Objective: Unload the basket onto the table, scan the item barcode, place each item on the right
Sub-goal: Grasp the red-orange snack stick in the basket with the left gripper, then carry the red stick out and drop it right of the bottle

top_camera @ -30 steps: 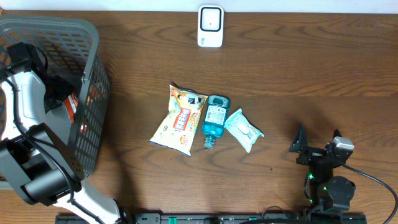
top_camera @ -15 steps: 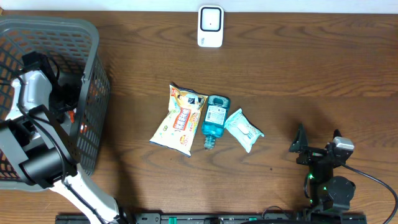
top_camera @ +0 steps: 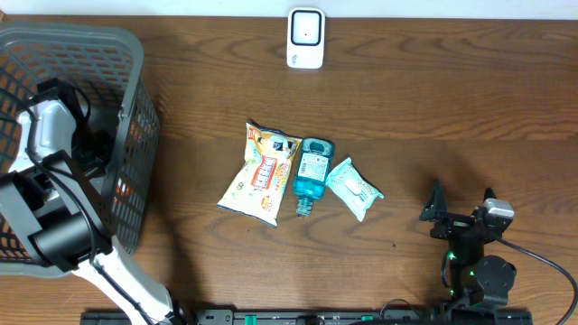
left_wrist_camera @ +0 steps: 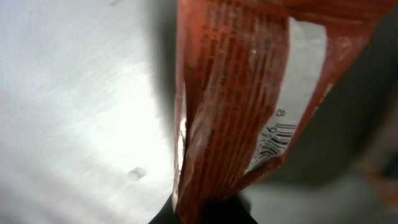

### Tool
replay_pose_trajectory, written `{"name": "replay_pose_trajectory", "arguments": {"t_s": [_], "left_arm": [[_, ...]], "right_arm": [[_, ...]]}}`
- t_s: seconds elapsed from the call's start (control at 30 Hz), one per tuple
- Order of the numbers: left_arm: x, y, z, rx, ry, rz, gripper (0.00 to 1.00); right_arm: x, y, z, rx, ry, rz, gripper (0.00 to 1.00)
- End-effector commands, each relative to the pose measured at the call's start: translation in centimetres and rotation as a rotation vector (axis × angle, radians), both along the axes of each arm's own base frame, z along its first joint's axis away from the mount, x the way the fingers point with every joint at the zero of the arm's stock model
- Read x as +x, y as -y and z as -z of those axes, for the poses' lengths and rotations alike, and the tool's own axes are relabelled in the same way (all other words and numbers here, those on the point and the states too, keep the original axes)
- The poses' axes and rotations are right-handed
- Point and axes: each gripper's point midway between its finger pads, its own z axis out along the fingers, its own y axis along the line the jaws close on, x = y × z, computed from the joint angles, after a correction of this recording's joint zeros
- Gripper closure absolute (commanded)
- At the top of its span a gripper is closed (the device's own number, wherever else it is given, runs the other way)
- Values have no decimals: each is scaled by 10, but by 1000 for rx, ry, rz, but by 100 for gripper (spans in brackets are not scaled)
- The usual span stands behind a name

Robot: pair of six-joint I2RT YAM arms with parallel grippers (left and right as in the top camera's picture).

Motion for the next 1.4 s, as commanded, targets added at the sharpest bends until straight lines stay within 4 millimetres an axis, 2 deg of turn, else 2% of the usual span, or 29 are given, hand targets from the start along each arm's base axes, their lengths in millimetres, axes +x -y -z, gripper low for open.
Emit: {"name": "replay_pose_trajectory", "arguments": {"t_s": [0.0, 0.17, 0.3, 0.43, 0.5, 0.57, 0.63, 0.73, 0.87, 1.03, 1.2, 1.27, 1.37], "left_arm": [[-10, -27, -46, 159, 45, -87, 93], [-9, -28, -143, 266, 323, -215, 93], [-4, 3, -210, 219, 574, -179, 93], [4, 59, -271, 125, 822, -47, 93], [8, 91, -295, 88, 918, 44, 93], [12, 126, -312, 57, 985, 144, 93], [17, 165, -319, 8, 1019, 252, 93], [27, 228, -315, -82, 1038, 419, 93], [48, 309, -286, -158, 1019, 604, 93], [76, 405, -226, -230, 959, 773, 93], [94, 490, -161, -300, 948, 887, 93], [96, 516, -139, -333, 949, 890, 93], [96, 549, -107, -413, 930, 801, 92]], "right_arm": [[0, 3, 1, -12, -2, 12, 1], [0, 3, 1, -12, -2, 12, 1], [0, 3, 1, -12, -2, 12, 1], [0, 3, 1, -12, -2, 12, 1], [0, 3, 1, -12, -2, 12, 1], [0, 3, 1, -12, -2, 12, 1], [0, 3, 1, -12, -2, 12, 1], [0, 3, 1, -12, -2, 12, 1], [0, 3, 1, -12, -2, 12, 1], [0, 3, 1, -12, -2, 13, 1], [0, 3, 1, -12, -2, 12, 1], [0, 3, 1, -12, -2, 12, 1], [0, 3, 1, -12, -2, 13, 1]]}}
